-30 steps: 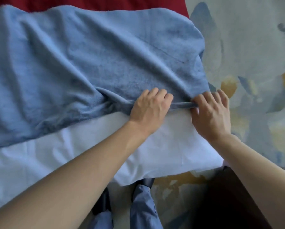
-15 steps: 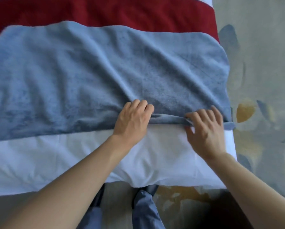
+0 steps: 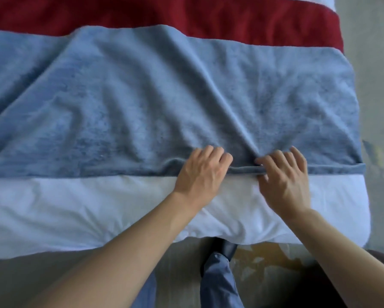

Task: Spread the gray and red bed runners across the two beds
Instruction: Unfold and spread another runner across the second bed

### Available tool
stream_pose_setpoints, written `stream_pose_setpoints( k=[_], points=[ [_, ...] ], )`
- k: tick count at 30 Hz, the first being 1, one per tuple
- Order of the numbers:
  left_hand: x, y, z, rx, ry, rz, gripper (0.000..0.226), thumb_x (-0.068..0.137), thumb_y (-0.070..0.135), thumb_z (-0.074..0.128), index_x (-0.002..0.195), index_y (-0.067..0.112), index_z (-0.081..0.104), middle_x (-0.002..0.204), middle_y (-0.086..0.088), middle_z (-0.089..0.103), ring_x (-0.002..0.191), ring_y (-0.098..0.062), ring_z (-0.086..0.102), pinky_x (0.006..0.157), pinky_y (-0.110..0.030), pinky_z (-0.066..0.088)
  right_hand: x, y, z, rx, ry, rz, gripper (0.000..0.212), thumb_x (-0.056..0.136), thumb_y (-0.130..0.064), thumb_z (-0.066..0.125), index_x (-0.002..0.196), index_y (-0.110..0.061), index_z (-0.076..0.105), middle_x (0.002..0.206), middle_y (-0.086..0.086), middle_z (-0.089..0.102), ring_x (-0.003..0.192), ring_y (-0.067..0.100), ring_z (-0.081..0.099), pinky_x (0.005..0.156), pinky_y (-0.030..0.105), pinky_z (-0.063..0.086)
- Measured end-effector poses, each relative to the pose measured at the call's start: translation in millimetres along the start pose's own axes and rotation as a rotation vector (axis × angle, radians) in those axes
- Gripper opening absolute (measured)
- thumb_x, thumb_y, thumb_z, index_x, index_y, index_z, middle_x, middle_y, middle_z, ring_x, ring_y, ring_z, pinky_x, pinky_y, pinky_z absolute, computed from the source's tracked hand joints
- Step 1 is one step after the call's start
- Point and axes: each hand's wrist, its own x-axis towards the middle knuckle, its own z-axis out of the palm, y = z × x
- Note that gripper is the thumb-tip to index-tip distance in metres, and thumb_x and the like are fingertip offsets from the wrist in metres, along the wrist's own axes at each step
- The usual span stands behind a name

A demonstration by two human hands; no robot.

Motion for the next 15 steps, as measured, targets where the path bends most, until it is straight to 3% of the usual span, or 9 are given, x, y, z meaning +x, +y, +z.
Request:
stream_pose_setpoints(
  k=[6,11,15],
  points=[
    [-47.4,-89.3,-19.3,0.001,-0.051,-0.137,0.019,0.079,0.005,0.052,0.092,0.017,0.056,0.089,-0.006,0.055,0.085,-0.03,0.054,0.072,-0.04,0.041,32.3,-114.0,11.5,0.126,0.056,-0.147,0.018,0.072,0.0,0.062,0.082,-0.013,0.068,0.076,0.004,0.06,0.079,0.032,0.058,0.11,0.051,0.036],
    [-96.0,-98.2,-24.3,-0.035,-0.052,-0.081,0.016,0.082,0.005,0.054,0.091,0.018,0.057,0.087,-0.004,0.054,0.081,-0.026,0.053,0.069,-0.038,0.04,6.6,-134.3,8.5,0.032,0.013,-0.109,0.015,0.067,-0.003,0.071,0.078,-0.013,0.069,0.072,0.005,0.059,0.076,0.035,0.059,0.105,0.051,0.04],
    [-111.6,-130.1,-39.0,0.009,-0.018,-0.123,0.018,0.081,0.006,0.056,0.094,0.018,0.057,0.089,-0.004,0.054,0.083,-0.028,0.053,0.071,-0.039,0.038,12.8,-170.3,-0.2,0.041,0.016,-0.103,0.021,0.07,0.0,0.072,0.087,-0.011,0.069,0.077,0.007,0.058,0.078,0.034,0.057,0.103,0.051,0.042]
  ],
)
